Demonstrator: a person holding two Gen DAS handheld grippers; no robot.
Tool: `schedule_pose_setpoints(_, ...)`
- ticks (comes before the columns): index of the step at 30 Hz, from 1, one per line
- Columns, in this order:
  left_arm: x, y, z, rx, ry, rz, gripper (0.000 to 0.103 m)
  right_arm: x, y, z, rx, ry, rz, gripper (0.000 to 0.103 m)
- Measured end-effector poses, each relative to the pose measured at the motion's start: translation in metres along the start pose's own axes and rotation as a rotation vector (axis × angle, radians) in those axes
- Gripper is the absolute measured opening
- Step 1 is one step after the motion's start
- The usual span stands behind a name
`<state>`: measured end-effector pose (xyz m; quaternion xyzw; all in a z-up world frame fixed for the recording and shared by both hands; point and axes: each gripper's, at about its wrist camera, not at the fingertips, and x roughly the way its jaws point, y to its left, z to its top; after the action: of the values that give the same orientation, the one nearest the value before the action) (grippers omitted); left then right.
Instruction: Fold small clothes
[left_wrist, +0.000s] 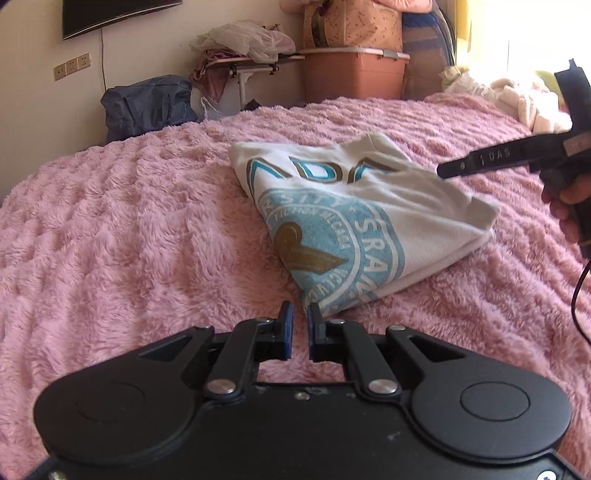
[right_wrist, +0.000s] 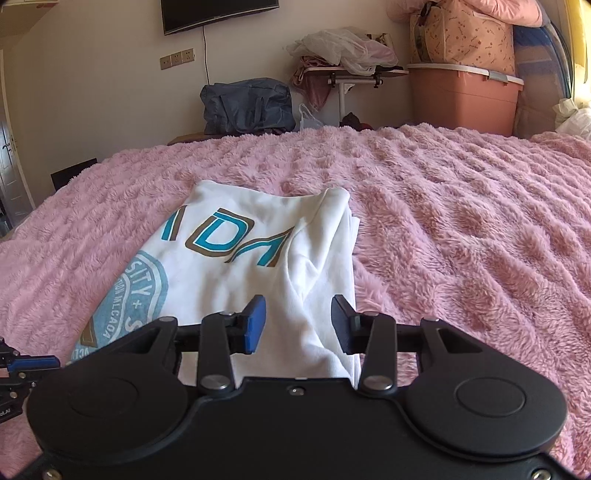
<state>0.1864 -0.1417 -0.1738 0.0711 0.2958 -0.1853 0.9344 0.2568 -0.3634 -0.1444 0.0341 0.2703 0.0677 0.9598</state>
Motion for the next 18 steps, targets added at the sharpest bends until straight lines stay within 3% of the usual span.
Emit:
schedule_pose_setpoints(3,-0.009,0.008,0.024,-0.088,-0.083,-0.064,0.011,0.006,-0.007,0.008,0.026,0.012,0.051,0.041)
schedule_pose_setpoints(4,-0.007,0.010,0.032,-0.121,-0.096,-0.093,0.017,0.009,-0.009,0.010,0.038,0.017,0.066,0.041)
schedule_pose_setpoints(7,0.011,0.012,0.049,-0.216,-0.113,-0.172,0.019,0.019,-0.011,0.016,0.063,0.042,0.081,0.042)
schedule_pose_setpoints(11,0.046,0.017,0.053,-0.334,-0.068,-0.244,0.019,0.035,-0.014,0.016,0.099,0.076,0.078,0.044)
schedule_pose_setpoints(15,0.072,0.019,0.044,-0.401,0.022,-0.218,0.019,0.047,-0.021,0.011,0.162,0.108,0.106,0.044)
schedule_pose_setpoints(17,0.083,0.021,0.036,-0.415,0.065,-0.219,0.019,0.051,-0.021,0.009,0.170,0.125,0.116,0.035)
schedule_pose_setpoints(18,0.086,0.022,0.032,-0.412,0.076,-0.212,0.019,0.052,-0.021,0.007,0.172,0.127,0.124,0.020)
